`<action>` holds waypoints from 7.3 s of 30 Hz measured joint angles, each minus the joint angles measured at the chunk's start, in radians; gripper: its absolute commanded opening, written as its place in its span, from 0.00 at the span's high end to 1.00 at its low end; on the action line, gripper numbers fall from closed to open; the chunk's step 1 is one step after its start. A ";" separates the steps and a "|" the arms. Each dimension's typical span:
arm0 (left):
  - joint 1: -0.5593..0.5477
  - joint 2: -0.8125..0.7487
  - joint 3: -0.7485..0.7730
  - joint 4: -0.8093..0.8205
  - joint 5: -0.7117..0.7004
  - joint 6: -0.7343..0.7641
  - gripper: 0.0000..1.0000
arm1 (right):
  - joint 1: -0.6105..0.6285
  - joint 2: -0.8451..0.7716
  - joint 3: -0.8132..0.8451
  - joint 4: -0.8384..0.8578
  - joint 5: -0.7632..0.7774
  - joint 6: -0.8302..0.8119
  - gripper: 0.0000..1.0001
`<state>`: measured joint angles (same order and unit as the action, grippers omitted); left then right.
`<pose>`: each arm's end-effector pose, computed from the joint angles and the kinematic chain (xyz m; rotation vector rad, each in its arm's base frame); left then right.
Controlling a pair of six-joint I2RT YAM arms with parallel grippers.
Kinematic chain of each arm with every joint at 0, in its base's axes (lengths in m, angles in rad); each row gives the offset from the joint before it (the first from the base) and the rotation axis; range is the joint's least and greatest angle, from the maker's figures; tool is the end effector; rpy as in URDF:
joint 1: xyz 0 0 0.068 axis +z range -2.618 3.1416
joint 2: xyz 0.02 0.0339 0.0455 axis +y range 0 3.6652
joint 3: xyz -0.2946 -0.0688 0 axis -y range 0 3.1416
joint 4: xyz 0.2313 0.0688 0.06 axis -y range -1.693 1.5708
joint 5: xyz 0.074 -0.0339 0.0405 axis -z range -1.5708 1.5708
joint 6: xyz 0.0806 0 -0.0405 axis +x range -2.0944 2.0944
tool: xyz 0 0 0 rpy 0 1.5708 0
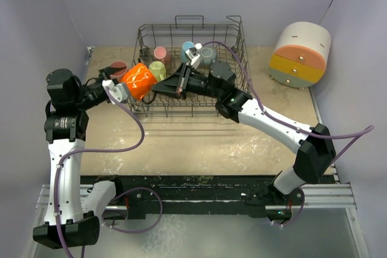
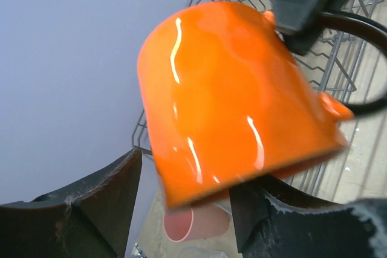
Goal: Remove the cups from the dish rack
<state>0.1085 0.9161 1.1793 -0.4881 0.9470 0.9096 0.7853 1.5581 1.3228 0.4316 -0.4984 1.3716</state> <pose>0.1725 -0.0470 0.4383 1.2072 1.2002 -0.0929 0.2536 0.3081 0.4407 -0.0134 1.7838 2.0344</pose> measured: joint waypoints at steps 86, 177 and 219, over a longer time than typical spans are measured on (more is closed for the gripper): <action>0.245 1.341 0.835 -0.555 -0.955 -0.112 0.88 | -0.217 -0.096 0.167 -0.747 0.410 -0.611 0.19; 0.045 0.558 0.454 -0.478 -0.377 -0.240 0.01 | -0.211 0.583 0.477 -0.721 0.445 -1.302 1.00; 0.032 -0.161 -0.150 0.084 0.018 0.195 0.36 | 0.058 -0.045 0.069 -0.259 0.150 -0.306 1.00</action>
<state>0.1406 0.7555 1.0290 -0.4042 0.9649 1.1049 0.8433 1.5131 1.3918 0.1730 -0.3485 1.0660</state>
